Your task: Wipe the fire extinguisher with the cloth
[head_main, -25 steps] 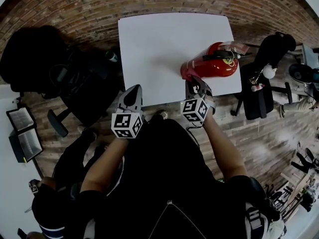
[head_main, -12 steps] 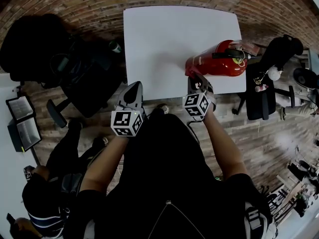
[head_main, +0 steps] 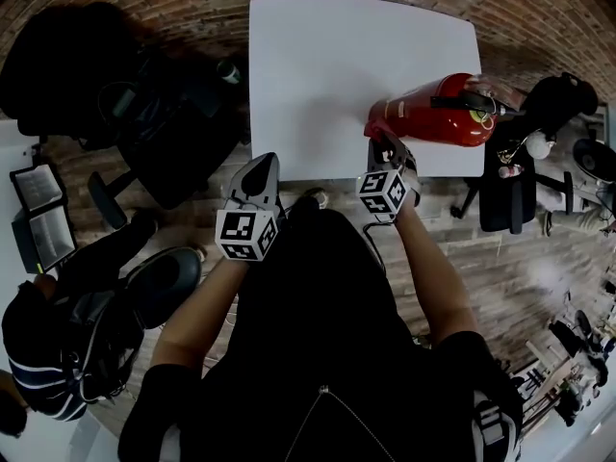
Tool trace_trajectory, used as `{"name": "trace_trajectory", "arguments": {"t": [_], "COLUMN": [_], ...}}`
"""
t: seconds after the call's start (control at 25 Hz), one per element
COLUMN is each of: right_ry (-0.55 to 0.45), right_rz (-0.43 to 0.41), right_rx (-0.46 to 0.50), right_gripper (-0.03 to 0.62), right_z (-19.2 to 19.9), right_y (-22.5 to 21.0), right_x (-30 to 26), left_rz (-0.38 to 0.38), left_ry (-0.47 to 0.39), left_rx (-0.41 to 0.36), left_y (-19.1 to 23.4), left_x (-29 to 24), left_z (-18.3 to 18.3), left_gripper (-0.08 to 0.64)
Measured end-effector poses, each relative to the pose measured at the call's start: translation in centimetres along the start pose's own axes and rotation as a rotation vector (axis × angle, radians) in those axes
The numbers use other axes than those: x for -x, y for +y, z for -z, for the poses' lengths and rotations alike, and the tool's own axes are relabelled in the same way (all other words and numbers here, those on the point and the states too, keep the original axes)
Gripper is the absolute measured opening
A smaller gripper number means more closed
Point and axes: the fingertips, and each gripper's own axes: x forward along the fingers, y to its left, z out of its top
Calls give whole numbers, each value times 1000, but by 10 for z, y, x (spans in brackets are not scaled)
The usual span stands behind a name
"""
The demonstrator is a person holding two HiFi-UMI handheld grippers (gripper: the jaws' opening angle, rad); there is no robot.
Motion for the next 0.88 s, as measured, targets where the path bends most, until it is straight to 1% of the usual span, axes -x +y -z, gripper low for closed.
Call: {"name": "trace_trajectory", "arguments": {"t": [0.28,0.52,0.88], "right_ry": [19,34,93], "right_rz": [-15,-26,-53], "right_rx": [3,-32,-71], "right_gripper": [87,87,87], "right_z": [14,25,45], "right_y": [11,20,39], "right_x": [-19,-36,-65], "left_rz": [-9,-10,-20], "left_ry": [10,27,39], "left_rx": [-4,-9,-7], "left_y": [4,6,11], "left_x": [3,4,9], "left_z": [6,15,23], "left_gripper": [28,28,28]}}
